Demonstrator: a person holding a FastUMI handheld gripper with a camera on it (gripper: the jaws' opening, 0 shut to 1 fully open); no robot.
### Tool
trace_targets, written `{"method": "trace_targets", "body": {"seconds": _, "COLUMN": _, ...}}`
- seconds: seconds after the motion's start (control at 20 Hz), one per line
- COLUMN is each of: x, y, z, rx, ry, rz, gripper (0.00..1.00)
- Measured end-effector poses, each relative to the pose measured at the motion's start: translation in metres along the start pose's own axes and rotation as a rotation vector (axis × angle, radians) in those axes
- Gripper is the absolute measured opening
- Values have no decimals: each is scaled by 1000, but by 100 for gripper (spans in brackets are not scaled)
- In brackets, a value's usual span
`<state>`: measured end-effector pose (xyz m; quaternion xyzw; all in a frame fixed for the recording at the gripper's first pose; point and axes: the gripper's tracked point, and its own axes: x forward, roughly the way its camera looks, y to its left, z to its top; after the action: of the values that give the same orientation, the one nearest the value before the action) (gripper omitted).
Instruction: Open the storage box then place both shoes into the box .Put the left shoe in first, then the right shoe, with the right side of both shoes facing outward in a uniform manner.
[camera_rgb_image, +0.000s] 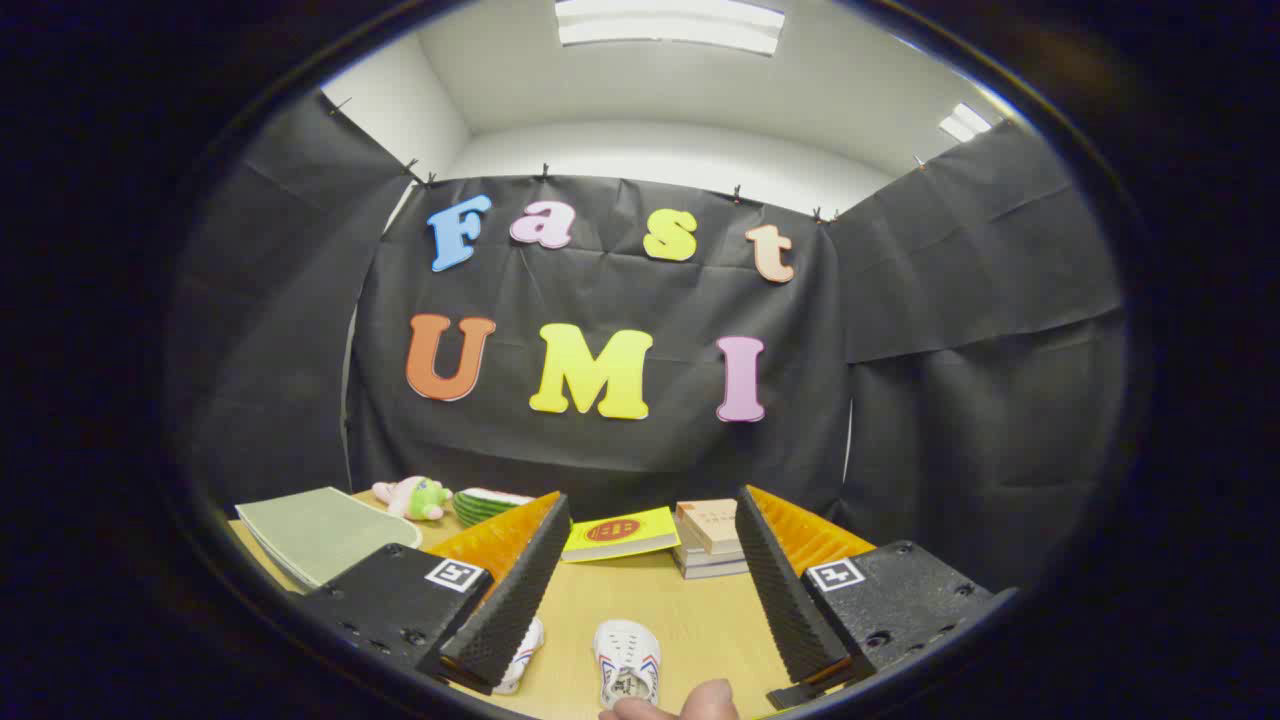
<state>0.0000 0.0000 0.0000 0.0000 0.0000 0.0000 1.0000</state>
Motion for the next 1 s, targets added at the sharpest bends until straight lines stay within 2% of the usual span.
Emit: {"method": "trace_targets", "body": {"seconds": 1.0, "x": 12, "y": 17, "z": -14, "rx": 34, "ry": 52, "rz": 44, "gripper": 100}}
